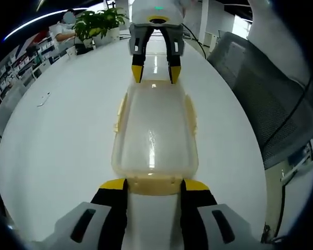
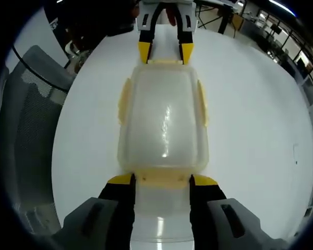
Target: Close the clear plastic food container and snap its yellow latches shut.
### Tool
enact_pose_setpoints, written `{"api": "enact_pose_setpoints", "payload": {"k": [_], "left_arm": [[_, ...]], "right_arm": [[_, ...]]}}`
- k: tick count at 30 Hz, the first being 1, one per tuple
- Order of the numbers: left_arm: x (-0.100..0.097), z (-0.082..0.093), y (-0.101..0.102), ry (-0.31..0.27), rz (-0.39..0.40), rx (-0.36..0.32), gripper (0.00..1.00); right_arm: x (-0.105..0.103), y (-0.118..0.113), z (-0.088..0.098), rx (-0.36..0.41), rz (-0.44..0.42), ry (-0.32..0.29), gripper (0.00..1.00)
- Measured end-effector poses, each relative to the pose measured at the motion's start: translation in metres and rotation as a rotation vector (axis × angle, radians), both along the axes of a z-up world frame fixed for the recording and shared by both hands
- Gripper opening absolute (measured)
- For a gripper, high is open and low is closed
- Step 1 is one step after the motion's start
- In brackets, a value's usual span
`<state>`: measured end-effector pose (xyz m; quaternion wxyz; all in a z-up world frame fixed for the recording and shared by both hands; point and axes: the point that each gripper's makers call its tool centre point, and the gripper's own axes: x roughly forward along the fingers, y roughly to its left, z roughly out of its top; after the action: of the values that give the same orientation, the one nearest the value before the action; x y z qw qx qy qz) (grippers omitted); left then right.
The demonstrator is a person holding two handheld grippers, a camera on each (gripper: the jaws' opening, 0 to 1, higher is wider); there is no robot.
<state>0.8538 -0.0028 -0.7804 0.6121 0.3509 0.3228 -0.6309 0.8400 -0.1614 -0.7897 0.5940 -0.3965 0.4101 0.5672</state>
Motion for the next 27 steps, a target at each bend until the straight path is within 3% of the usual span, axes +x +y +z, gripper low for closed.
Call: {"api": "enact_pose_setpoints", "payload": {"k": [12,16,27], "left_arm": [[-0.001,0.001,0.000,0.001,0.020,0.011,0.33],[-0.002,0.006,0.000,0.003,0.034,0.025,0.32],[-0.008,0.064,-0.002,-0.012,0.068,0.005,0.32]], "right_arm": [[0.001,-0.001,0.001,0.006,0.015,0.000,0.36],[0.004,-0.001,0.010,0.004,0.022,-0.007,0.36],[0.005,-0.004,0.060,0.041,0.048,-0.030,0.36]]}}
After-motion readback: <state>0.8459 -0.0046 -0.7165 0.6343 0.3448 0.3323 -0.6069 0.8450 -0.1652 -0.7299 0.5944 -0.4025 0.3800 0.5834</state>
